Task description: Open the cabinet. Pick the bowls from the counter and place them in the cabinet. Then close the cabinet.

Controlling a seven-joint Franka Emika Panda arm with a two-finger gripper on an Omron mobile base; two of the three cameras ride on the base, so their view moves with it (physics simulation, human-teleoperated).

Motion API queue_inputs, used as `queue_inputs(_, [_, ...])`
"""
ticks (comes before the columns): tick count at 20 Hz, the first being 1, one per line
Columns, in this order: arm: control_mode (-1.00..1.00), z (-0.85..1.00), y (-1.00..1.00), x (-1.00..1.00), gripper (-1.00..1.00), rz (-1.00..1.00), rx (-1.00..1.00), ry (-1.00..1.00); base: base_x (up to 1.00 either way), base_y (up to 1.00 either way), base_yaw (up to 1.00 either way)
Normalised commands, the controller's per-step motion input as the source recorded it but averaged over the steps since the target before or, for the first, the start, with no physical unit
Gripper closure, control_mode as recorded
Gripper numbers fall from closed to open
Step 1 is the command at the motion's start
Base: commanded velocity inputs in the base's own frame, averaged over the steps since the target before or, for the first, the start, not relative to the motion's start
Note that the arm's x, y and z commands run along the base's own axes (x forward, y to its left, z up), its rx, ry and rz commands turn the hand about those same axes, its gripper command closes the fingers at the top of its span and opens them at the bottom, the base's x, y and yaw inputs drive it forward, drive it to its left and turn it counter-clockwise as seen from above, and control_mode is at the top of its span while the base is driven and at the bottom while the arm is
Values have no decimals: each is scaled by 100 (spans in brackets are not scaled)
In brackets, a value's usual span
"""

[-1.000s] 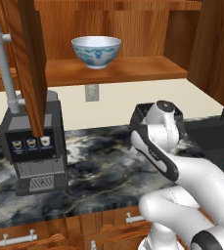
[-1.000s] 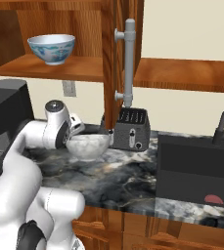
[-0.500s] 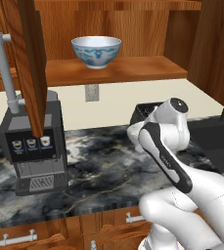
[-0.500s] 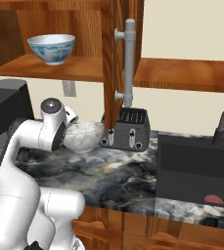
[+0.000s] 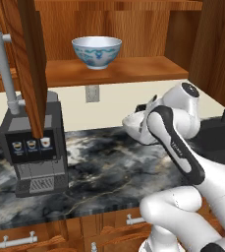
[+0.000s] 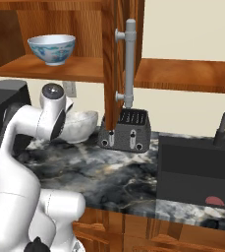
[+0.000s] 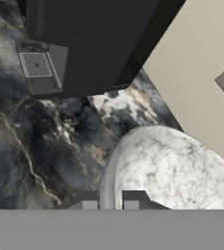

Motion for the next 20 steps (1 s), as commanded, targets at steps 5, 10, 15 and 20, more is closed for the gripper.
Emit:
queue_inputs(5, [-100, 13, 17, -47, 100, 8, 0, -10, 0, 0, 0])
queue_inputs(10, [-100, 0, 11, -64, 100, 2, 0, -16, 0, 0, 0])
queue_inputs(15, [-100, 29, 4, -49, 100, 0, 0, -15, 0, 0, 0])
queue_inputs(20, [-100, 57, 4, -27, 100, 2, 0, -3, 0, 0, 0])
